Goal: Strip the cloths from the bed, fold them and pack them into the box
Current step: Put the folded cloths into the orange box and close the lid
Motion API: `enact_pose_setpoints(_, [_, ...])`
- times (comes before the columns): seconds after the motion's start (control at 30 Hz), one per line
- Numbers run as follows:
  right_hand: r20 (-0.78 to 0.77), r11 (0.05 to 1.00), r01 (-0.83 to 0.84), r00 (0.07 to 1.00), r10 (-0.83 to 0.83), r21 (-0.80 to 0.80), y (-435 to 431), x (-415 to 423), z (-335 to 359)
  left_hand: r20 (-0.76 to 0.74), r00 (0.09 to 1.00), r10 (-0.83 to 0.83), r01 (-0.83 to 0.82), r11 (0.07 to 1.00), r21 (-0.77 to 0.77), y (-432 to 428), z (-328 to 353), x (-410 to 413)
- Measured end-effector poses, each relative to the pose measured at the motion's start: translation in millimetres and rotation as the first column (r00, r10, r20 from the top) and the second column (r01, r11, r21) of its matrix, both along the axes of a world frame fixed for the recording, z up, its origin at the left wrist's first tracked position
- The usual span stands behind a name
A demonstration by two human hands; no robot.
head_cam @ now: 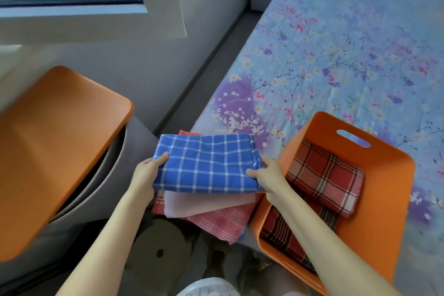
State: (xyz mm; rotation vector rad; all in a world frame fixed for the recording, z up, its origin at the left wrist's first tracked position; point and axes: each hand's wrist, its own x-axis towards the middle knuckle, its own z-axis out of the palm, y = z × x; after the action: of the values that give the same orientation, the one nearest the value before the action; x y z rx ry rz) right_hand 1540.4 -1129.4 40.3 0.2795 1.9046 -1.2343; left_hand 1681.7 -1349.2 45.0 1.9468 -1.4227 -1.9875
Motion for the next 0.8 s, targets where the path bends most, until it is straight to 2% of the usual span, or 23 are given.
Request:
enact_pose_setpoints(0.1, [-0.231, 0.995, 0.009, 0.972, -0.033, -0.104, 27, -1, 43, -0.166, 0.974, -0.152, 0.127, 0.980, -0.155, 12, 44, -18])
enact_pose_setpoints(0.17, [-0.392, 0.990, 0.047, 0.915, -0.096, -0.131, 60, -3, 70, -0.243, 0.916, -0.321, 0.270, 0.938, -0.218, 28, 70, -37])
enact_pose_setpoints(0.23, [-0.514, 0.989, 0.125, 0.845, -0.146, -0.074, 100, -3, 84, -0.242, 0.838, -0.489, 0.417, 0.860, -0.294, 56, 82, -63])
enact_pose_setpoints(0.33, [-0.642, 0.927, 0.345, 0.746, -0.177, 0.145, 164, -4, 72, -0.082, 0.712, -0.697, 0.591, 0.659, -0.465, 130, 76, -104])
enact_pose_setpoints(0.43, [-0.601, 0.841, 0.447, 0.775, -0.194, 0.305, 213, 5, 38, 0.109, 0.555, -0.825, 0.733, 0.423, -0.533, 204, 53, -121])
enact_pose_setpoints(0.53, [-0.490, 0.809, 0.376, 0.862, -0.127, 0.452, 231, 24, 1, 0.269, 0.424, -0.865, 0.842, 0.267, -0.468, 244, 15, -116])
enact_pose_setpoints(0.63, [-0.291, 0.705, 0.127, 0.950, 0.116, 0.698, 234, 41, -31, 0.329, 0.370, -0.869, 0.904, 0.255, -0.345, 270, -26, -108])
enact_pose_setpoints(0.8, [-0.088, 0.665, -0.062, 0.978, 0.189, 0.744, 233, 56, -73, 0.407, 0.295, -0.865, 0.952, 0.229, -0.203, 275, -72, -99])
